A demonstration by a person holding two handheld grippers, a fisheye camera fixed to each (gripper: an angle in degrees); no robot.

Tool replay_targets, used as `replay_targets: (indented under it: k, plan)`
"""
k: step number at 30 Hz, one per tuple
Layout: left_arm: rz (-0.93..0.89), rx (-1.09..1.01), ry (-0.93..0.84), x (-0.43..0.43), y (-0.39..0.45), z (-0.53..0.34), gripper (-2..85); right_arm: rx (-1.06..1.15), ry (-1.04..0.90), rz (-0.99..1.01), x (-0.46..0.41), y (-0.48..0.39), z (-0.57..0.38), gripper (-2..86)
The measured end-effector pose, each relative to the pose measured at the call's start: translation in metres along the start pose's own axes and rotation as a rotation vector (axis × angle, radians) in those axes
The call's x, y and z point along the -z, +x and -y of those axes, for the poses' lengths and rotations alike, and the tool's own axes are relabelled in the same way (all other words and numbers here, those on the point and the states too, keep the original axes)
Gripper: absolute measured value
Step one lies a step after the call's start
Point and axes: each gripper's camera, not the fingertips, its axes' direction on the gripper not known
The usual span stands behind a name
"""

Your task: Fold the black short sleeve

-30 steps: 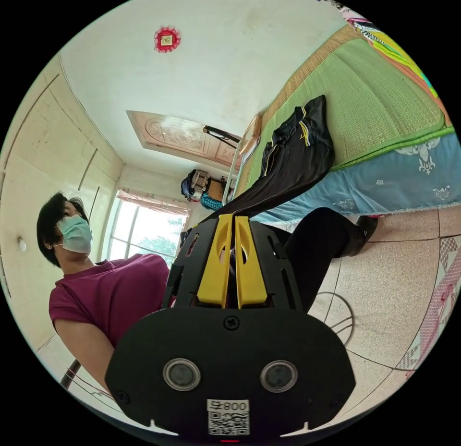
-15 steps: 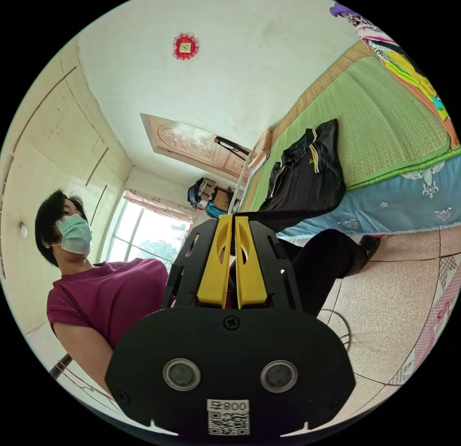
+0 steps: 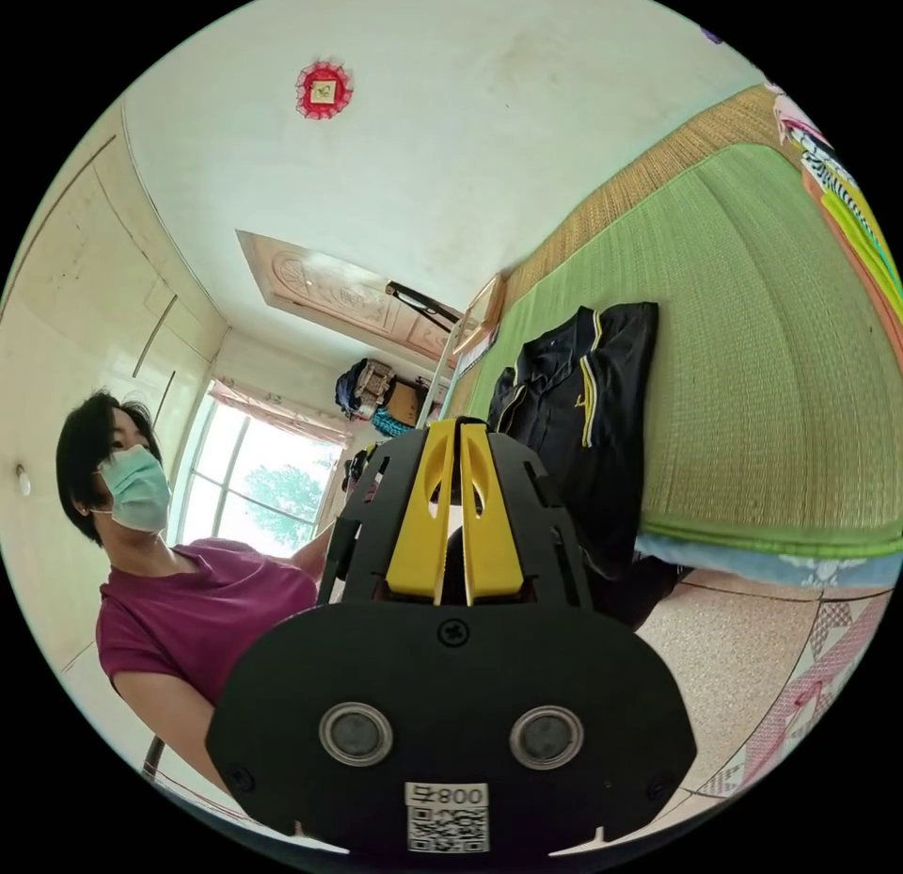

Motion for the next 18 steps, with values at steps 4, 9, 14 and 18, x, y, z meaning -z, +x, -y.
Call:
replay_targets:
  k: [4,9,14,18]
  plan:
    - [0.045,0.02,-0.023,-0.058,-0.063,0.056,0.0,-0.036,-0.025,-0.019,-0.029,0.035,0.065,0.2]
    - [0.085,0.098,-0.009,-0.117,-0.144,0.097,0.0,-0.1,-0.082,-0.053,-0.072,0.086,0.126,0.2]
    - [0.131,0.151,0.008,-0.168,-0.215,0.12,0.0,-0.177,-0.098,-0.063,-0.106,0.135,0.172,0.2]
    - [0.185,0.228,-0.003,-0.213,-0.277,0.124,0.1,-0.229,-0.134,-0.06,-0.131,0.159,0.192,0.3]
